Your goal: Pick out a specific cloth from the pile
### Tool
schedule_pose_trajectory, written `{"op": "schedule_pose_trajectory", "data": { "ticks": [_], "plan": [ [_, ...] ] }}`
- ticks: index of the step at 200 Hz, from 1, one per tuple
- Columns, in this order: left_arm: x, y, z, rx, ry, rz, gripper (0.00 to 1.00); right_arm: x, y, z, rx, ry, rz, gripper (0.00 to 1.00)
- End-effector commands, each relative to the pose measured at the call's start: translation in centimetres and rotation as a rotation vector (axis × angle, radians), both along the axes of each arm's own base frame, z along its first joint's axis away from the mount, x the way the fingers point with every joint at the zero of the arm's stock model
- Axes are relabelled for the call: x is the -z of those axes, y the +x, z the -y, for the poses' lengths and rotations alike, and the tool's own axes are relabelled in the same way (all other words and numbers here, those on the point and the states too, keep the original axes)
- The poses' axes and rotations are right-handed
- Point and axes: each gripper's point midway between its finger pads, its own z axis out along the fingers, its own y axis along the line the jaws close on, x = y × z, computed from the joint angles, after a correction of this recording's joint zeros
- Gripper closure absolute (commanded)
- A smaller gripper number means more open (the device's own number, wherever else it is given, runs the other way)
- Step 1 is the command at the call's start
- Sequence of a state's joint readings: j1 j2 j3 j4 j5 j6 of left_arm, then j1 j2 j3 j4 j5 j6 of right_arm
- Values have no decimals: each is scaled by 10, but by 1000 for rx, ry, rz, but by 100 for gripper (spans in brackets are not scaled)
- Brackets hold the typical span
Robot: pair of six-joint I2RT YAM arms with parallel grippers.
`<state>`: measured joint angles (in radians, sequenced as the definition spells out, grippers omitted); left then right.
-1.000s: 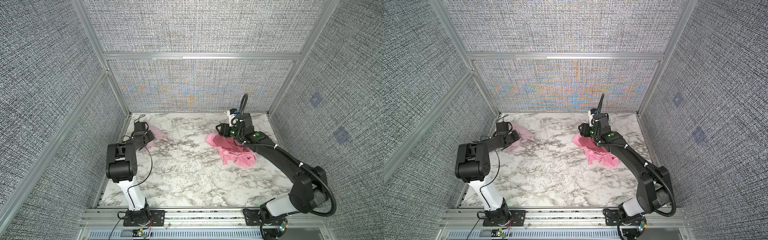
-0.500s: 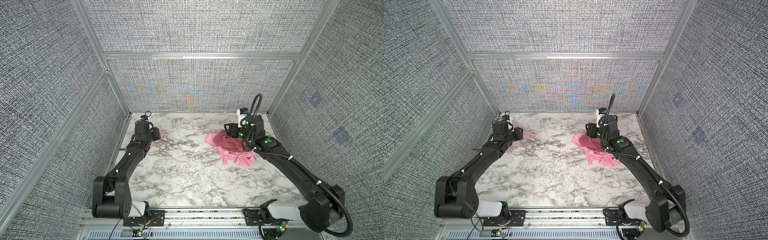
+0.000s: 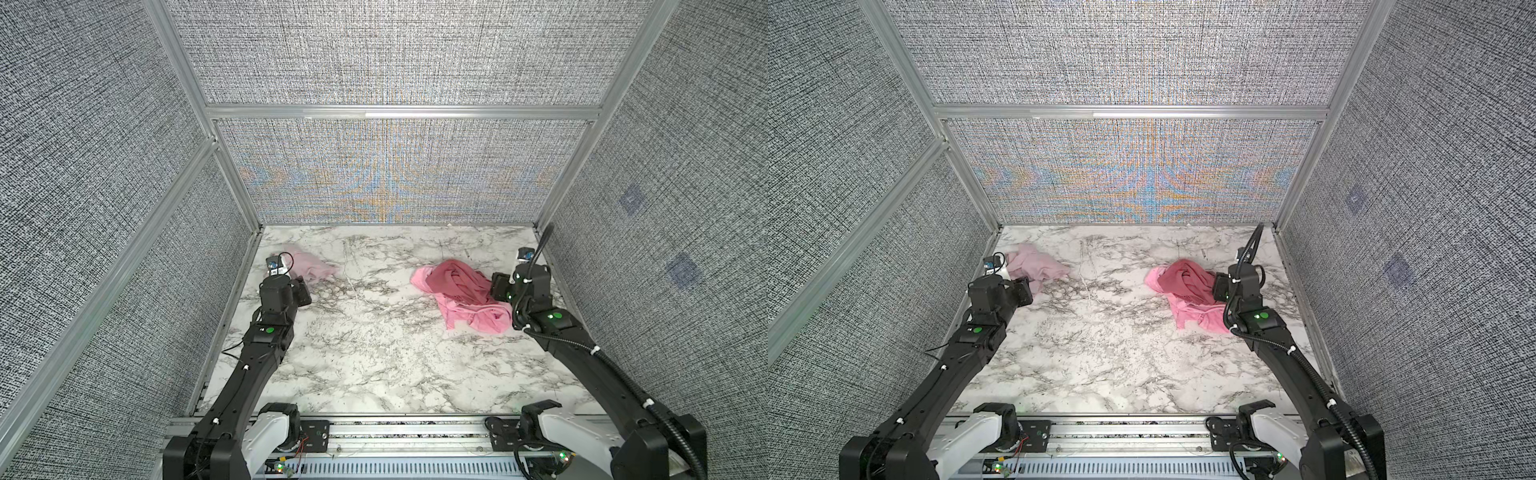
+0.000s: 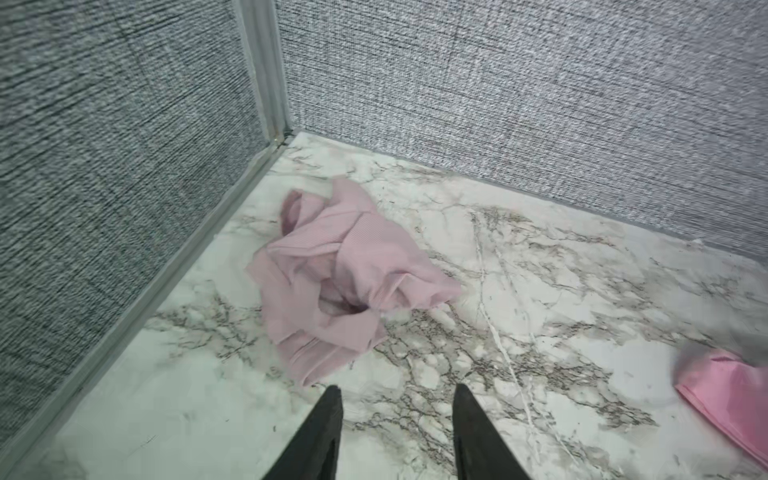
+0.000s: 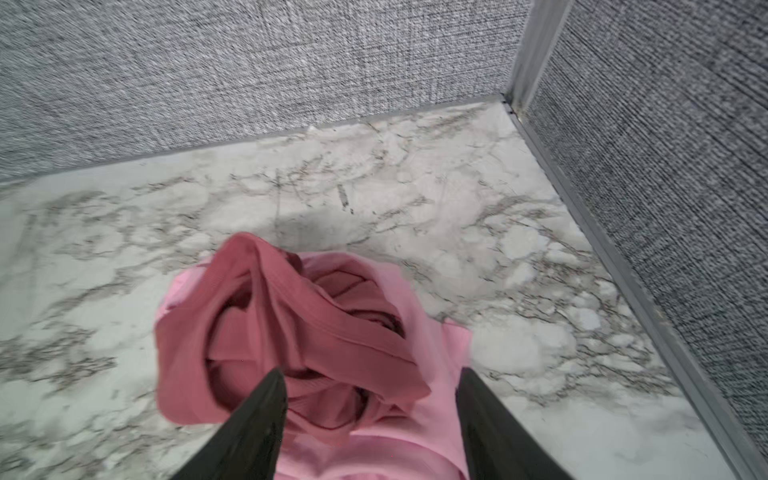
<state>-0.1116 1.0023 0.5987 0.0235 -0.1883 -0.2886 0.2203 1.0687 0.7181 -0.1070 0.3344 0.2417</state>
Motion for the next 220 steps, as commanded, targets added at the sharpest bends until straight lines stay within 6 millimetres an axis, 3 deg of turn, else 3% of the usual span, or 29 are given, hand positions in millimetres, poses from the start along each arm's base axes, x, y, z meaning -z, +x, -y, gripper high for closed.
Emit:
{"op": "schedule_pose_trajectory", "data": {
  "ticks": [1,11,39,65,90,156,220],
  "plan": [
    [-2,0,-19,-105,45,49,50,-2,5,29,126,-84,108,32],
    [0,-2,-25,-138,54,66,43,8,2,40,175,-111,114,31],
    [2,-8,-44,-240,84,111,38,35,0,64,274,-138,112,30],
    [6,-8,-48,-234,167,176,32,56,2,73,297,-151,103,30],
    [19,-6,-48,-218,226,179,32,63,4,78,315,-158,146,29],
    [38,14,-38,-154,257,234,32,64,15,70,221,-218,272,27],
    [52,30,-12,23,316,266,32,90,28,57,69,-151,243,25]
  ]
}}
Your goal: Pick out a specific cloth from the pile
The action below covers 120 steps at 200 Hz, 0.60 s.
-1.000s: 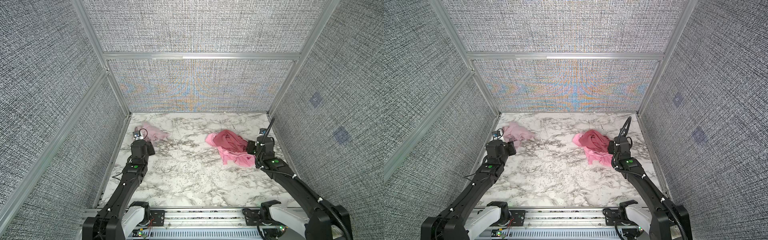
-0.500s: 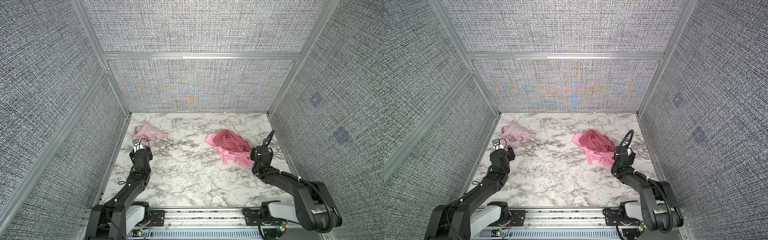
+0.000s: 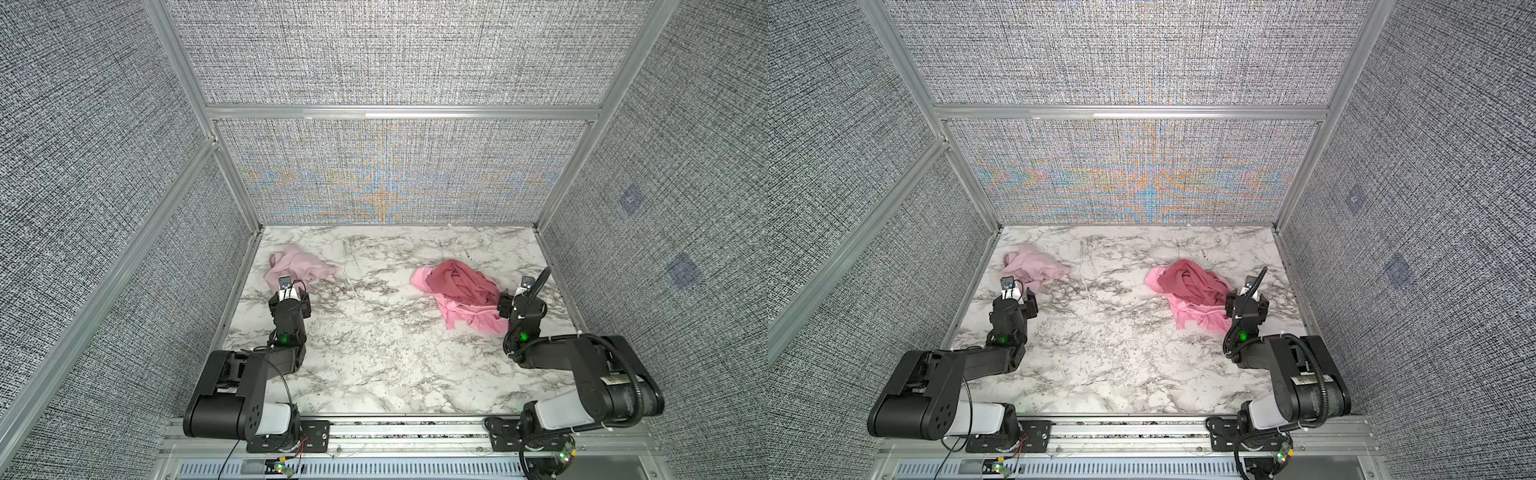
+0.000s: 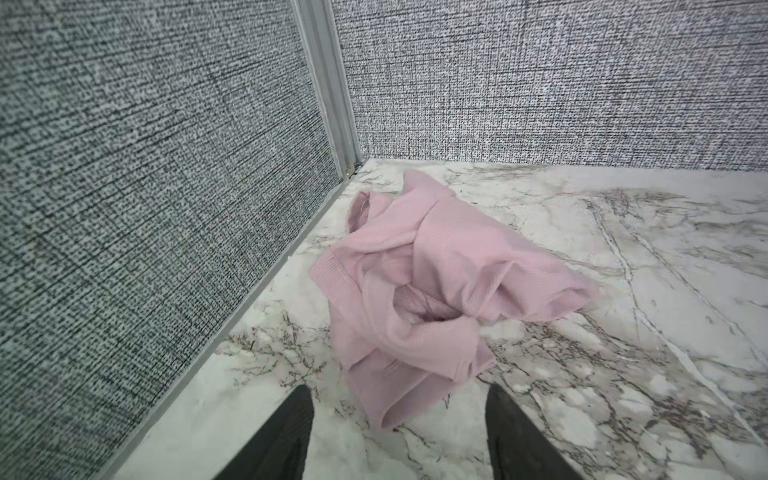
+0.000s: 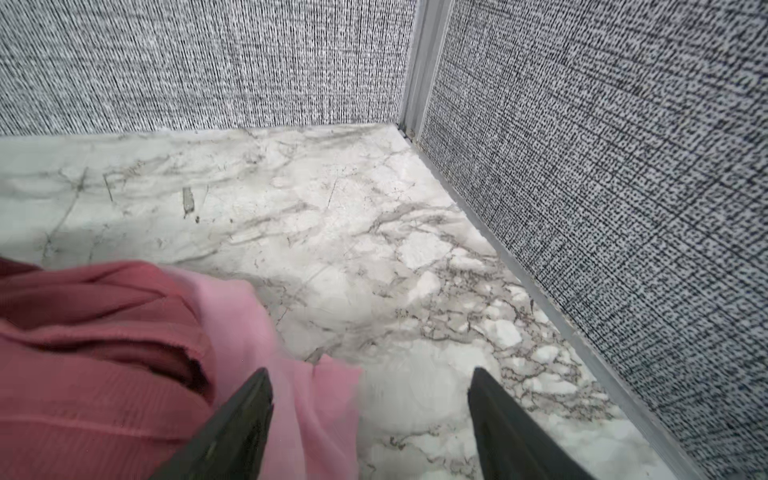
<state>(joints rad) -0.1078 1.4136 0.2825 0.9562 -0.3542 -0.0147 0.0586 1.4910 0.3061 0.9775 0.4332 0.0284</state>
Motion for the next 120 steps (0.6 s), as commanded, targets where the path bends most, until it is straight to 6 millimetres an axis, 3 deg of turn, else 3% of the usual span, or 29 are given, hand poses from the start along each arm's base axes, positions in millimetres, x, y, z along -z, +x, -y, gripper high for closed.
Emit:
{"op": "schedule_pose_trajectory", "data": {
  "ticks": [1,56,97,109,120],
  "plan": [
    [-16,7,15,102,39,88,32,2,8,-15,-111,30,36,24],
    [-10,10,17,125,29,72,31,6,15,-23,-201,66,9,23],
    [-11,-12,14,159,-9,171,29,6,17,-27,-240,78,6,22],
    [-16,-12,18,185,8,200,29,6,17,-29,-256,80,6,21],
    [-7,-7,15,166,-20,136,29,7,18,-29,-258,81,3,18]
  ]
}}
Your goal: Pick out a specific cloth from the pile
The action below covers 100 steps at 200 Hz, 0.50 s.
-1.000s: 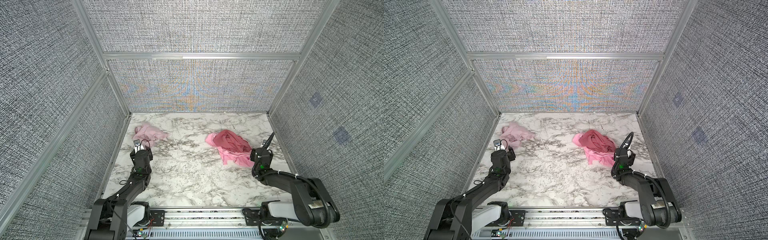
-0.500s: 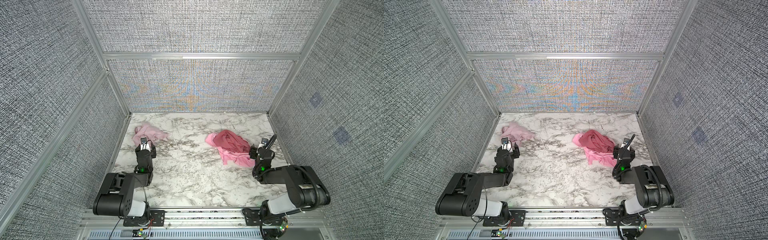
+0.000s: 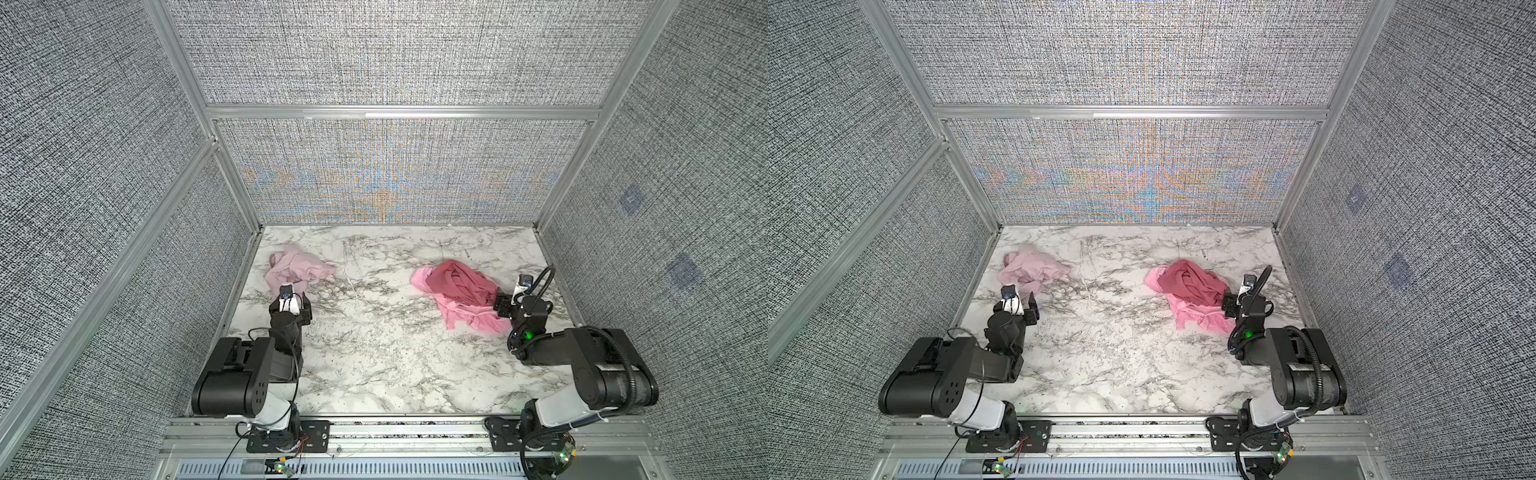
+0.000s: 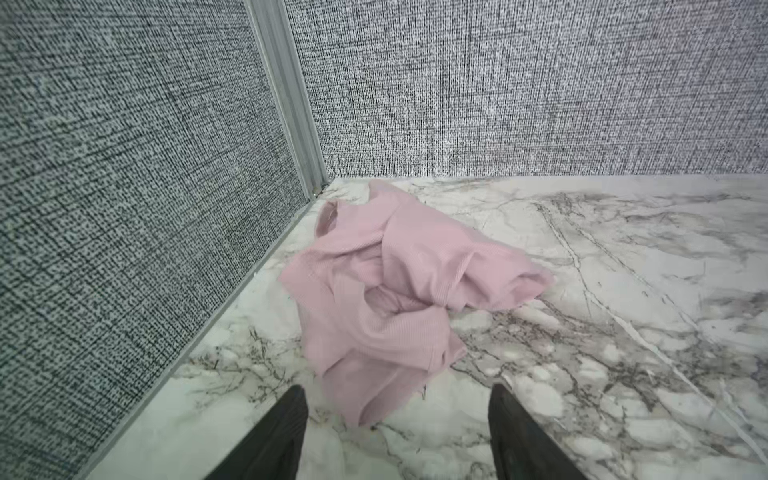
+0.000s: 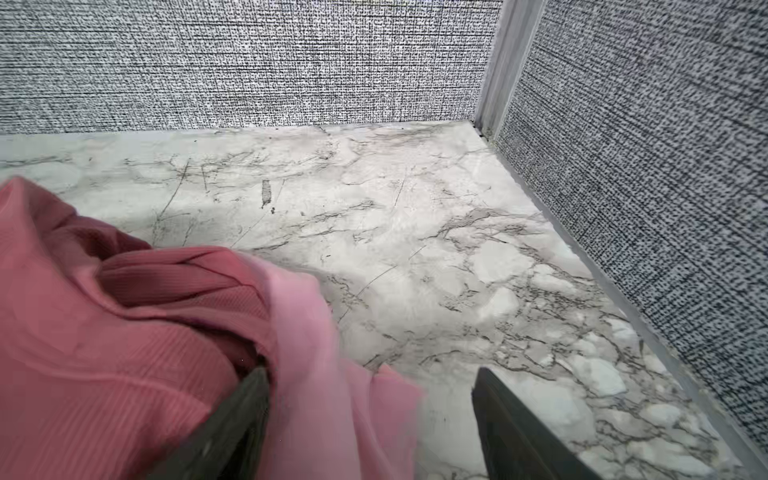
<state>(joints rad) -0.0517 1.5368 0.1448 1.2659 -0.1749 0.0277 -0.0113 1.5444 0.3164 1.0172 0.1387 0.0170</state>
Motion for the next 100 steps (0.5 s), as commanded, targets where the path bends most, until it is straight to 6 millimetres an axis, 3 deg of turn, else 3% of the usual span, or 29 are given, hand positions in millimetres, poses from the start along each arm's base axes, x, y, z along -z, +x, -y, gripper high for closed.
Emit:
{"op": "schedule_pose_trajectory", "data": {
  "ticks": [1,57,69,100],
  "plan": [
    [-28,10,7,39,-23,93,29,-4,3,-7,-42,8,14,18],
    [-29,12,9,65,-12,107,20,-3,3,-7,-45,10,11,13],
    [-29,12,9,63,-13,104,18,-4,3,-7,-44,10,13,1],
    [-30,12,9,63,-12,107,14,-3,2,-7,-45,9,13,1]
  ]
}}
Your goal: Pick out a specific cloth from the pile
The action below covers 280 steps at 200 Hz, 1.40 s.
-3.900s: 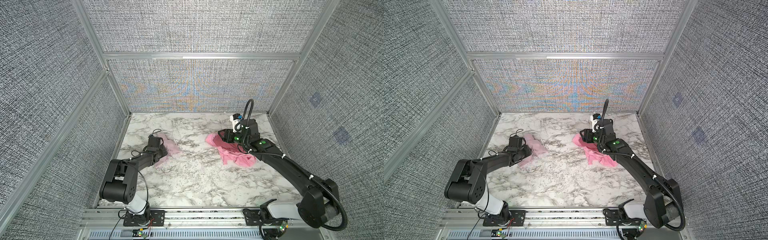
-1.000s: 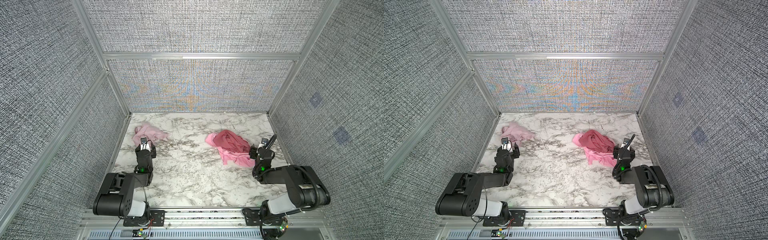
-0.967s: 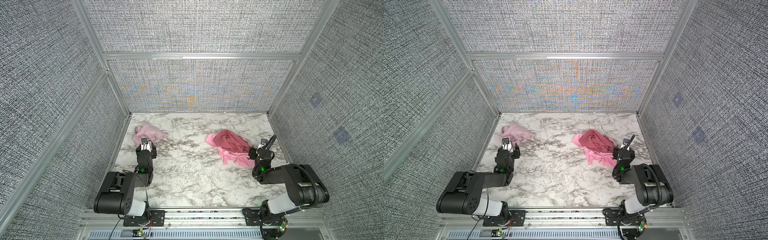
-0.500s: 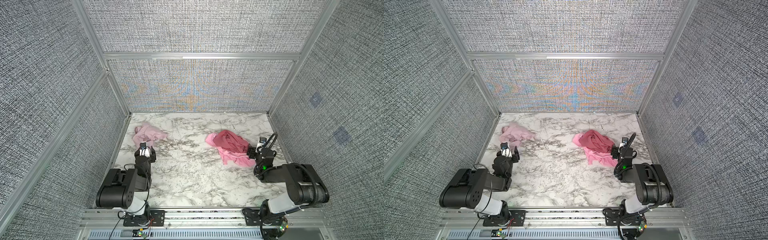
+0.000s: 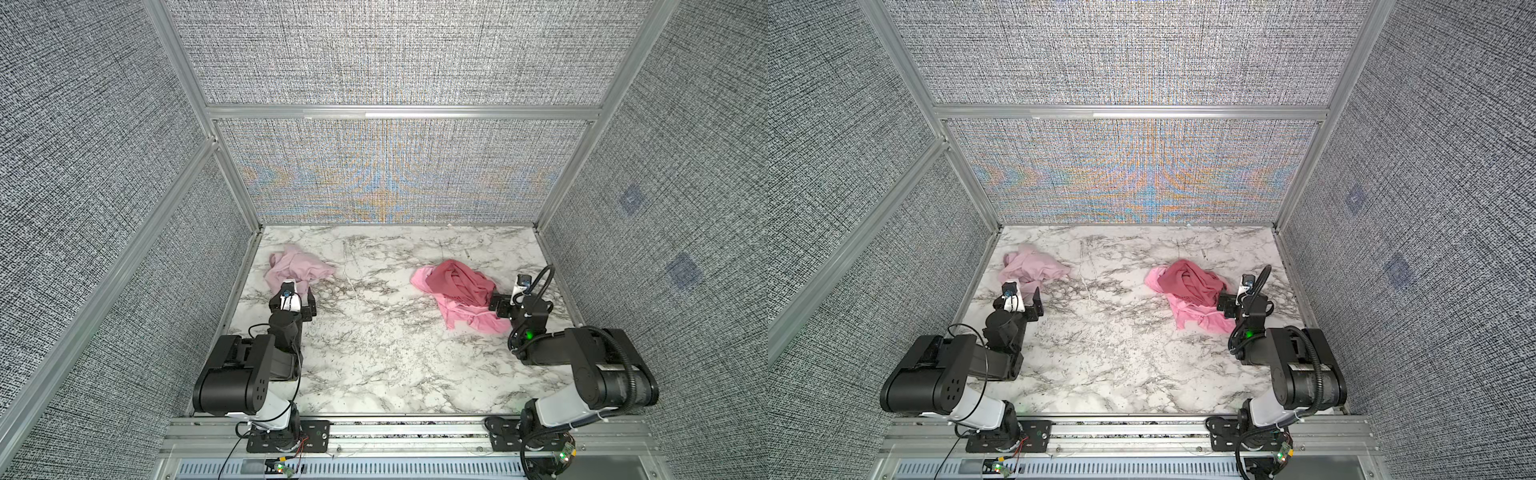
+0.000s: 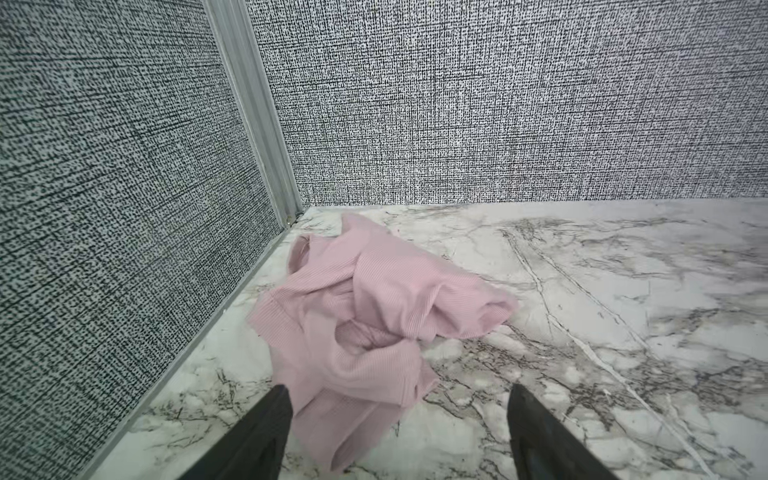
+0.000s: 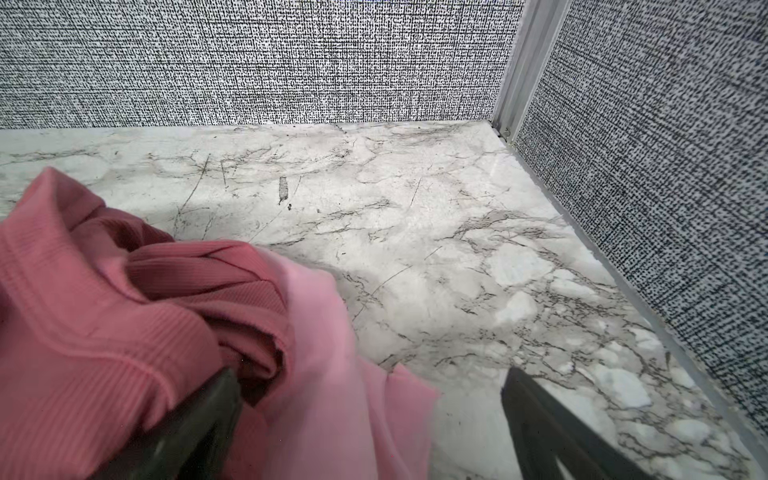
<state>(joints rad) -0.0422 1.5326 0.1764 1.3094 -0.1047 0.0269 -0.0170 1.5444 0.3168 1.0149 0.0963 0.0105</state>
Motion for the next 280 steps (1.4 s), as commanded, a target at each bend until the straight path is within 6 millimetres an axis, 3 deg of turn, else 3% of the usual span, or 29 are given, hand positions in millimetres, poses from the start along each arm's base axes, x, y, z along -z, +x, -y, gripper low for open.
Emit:
{"op": "schedule_pose_trajectory", "data": {
  "ticks": [1,5,9,126,152,179,193,208,232,246,261,280],
  "plan": [
    [-7,1,0,2,2,28,13,-4,2,-2,-9,2,16,1],
    [-7,1,0,3,2,27,3,-4,2,-2,-8,3,16,1],
    [-7,1,0,3,2,28,2,-4,2,-2,-8,4,16,1],
    [-4,3,2,25,-1,15,2,-4,2,-2,-8,3,16,1],
    [-8,-4,0,15,4,44,2,-4,2,-2,-8,3,16,1],
    [-17,-20,-25,-138,-42,113,1,-4,2,-2,-8,3,15,1],
    [-14,-12,-20,-104,-32,84,1,-4,2,-2,-9,3,15,1],
    [-6,1,10,69,17,25,1,-4,2,-2,-8,4,16,1],
    [-12,-14,9,70,18,74,2,-5,2,-2,-8,3,17,1],
    [-19,-21,-6,-17,4,125,1,-4,2,-2,-8,3,15,1],
    [-14,-13,-21,-112,-34,87,1,-4,2,-1,-7,3,16,1],
    [-3,5,-4,-11,0,-5,2,-4,2,-2,-8,4,15,1]
  ]
}}
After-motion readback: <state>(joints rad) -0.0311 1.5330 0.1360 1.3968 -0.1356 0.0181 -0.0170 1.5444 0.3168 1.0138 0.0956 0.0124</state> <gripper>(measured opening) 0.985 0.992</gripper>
